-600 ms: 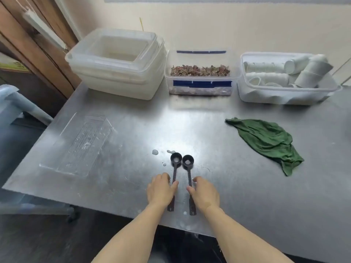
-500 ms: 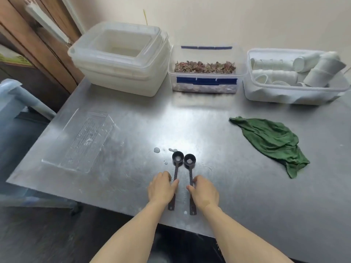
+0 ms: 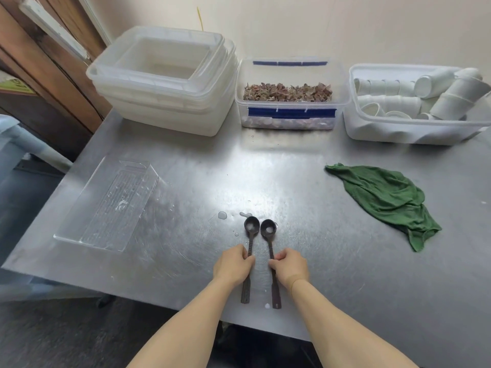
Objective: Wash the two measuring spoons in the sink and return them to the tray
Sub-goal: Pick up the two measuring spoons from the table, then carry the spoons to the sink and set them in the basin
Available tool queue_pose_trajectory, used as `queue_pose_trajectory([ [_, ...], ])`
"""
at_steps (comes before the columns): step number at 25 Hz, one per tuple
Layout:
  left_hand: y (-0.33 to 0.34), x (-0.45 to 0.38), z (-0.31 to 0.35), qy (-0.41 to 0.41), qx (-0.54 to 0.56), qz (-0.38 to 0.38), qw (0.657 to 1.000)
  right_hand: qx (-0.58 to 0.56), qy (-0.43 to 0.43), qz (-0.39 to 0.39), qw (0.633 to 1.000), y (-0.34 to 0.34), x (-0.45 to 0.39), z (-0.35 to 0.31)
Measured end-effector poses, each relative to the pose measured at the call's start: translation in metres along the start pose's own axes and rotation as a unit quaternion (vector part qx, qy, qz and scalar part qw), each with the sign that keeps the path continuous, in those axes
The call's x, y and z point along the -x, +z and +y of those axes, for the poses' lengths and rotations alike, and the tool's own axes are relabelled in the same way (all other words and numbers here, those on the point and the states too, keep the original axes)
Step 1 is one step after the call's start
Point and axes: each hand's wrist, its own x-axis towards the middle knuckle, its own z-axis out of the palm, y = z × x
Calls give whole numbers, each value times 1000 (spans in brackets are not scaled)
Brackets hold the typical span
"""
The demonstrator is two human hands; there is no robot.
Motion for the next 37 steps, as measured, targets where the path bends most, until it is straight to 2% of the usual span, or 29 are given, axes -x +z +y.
queue_pose_trajectory([
  [4,-9,-5,-14,30,100,-49,993,-116,-5,-36,993,-4,2,0],
  [9,-29,6,-33,41,215,-37,975,-211,-42,-65,975,-9,22,-18],
  [15,-60,42,-37,24,316,58,947,-210,-119,-150,959,-12,45,-61],
  [21,-67,98,-53,-24,400,174,899,-127,-205,-228,943,-8,66,-90],
  [29,-59,196,-110,-119,483,333,801,3,-286,-349,892,48,127,-103],
  [32,-46,240,-141,-160,496,385,761,48,-309,-396,863,84,163,-98],
  [37,-16,322,-195,-216,524,475,673,119,-348,-473,801,150,246,-76],
])
